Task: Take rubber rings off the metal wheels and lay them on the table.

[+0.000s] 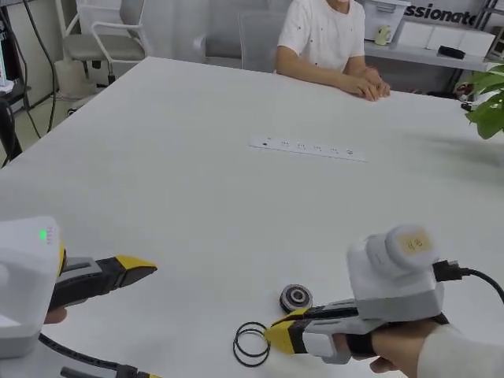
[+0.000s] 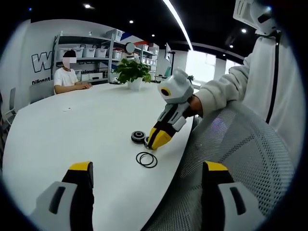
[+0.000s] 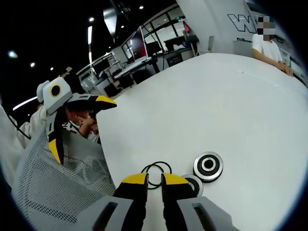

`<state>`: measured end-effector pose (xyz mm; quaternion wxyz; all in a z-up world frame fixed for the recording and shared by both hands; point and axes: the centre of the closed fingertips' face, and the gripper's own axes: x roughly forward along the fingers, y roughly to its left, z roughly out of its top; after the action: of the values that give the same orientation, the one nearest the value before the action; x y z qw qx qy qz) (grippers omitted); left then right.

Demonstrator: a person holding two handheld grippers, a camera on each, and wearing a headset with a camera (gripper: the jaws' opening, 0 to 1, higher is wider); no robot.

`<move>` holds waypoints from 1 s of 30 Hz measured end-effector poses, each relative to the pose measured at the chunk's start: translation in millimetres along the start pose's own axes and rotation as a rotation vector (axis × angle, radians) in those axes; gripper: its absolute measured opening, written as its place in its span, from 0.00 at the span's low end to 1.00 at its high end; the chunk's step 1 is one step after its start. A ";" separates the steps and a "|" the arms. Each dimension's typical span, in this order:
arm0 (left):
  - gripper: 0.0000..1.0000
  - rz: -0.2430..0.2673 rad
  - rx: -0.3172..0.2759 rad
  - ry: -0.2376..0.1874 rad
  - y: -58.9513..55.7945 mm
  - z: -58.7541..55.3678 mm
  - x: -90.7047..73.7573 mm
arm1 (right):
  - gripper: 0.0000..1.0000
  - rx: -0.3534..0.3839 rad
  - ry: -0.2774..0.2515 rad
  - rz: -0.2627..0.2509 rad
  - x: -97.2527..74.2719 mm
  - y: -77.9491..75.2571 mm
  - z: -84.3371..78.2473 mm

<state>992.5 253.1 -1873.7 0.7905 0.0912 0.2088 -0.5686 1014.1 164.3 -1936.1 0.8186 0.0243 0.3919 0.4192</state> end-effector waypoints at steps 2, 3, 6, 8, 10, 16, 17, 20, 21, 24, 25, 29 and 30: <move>0.92 0.001 0.002 0.000 0.2 0.1 -0.1 | 0.09 -0.003 -0.014 -0.008 -2.6 -2.1 3.9; 0.92 0.003 0.003 0.001 0.5 0.1 -0.2 | 0.09 -0.002 -0.023 -0.011 -4.2 -2.9 6.4; 0.92 0.005 0.005 0.003 0.7 0.1 -0.3 | 0.09 -0.004 -0.049 -0.021 -9.0 -6.0 13.8; 0.92 0.006 0.007 0.005 0.5 0.0 -0.2 | 0.10 -0.011 -0.069 -0.030 -12.7 -8.3 19.4; 0.92 0.005 0.009 0.008 0.2 -0.1 -0.1 | 0.11 -0.016 -0.098 -0.044 -18.4 -12.2 27.1; 0.91 0.001 0.013 0.014 -0.9 -0.7 0.3 | 0.12 -0.007 -0.185 -0.099 -36.9 -29.2 45.7; 0.91 0.001 0.014 0.015 -1.0 -0.8 0.3 | 0.12 -0.004 -0.192 -0.105 -39.2 -30.9 47.3; 0.91 0.003 0.014 0.014 -0.8 -0.7 0.2 | 0.12 -0.007 -0.215 -0.144 -47.3 -40.9 52.0; 0.91 0.003 0.014 0.014 -0.8 -0.5 0.1 | 0.12 -0.010 -0.218 -0.153 -48.9 -42.5 52.7; 0.91 0.003 0.014 0.013 -0.7 -0.5 0.1 | 0.12 -0.024 -0.219 -0.184 -54.2 -50.6 52.6; 0.91 0.003 0.012 0.012 -0.8 -0.4 0.2 | 0.11 -0.031 -0.218 -0.195 -56.2 -54.3 51.6; 0.91 -0.002 0.010 0.003 -1.7 1.6 0.1 | 0.11 -0.012 -0.216 -0.221 -63.5 -67.8 45.4; 0.91 -0.003 0.010 -0.002 -2.0 2.7 0.1 | 0.11 0.003 -0.224 -0.226 -65.5 -71.0 44.2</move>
<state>991.3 251.3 -1871.2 0.7894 0.0942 0.2055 -0.5708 1068.4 84.9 -1891.1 0.8990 0.0277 0.2991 0.3187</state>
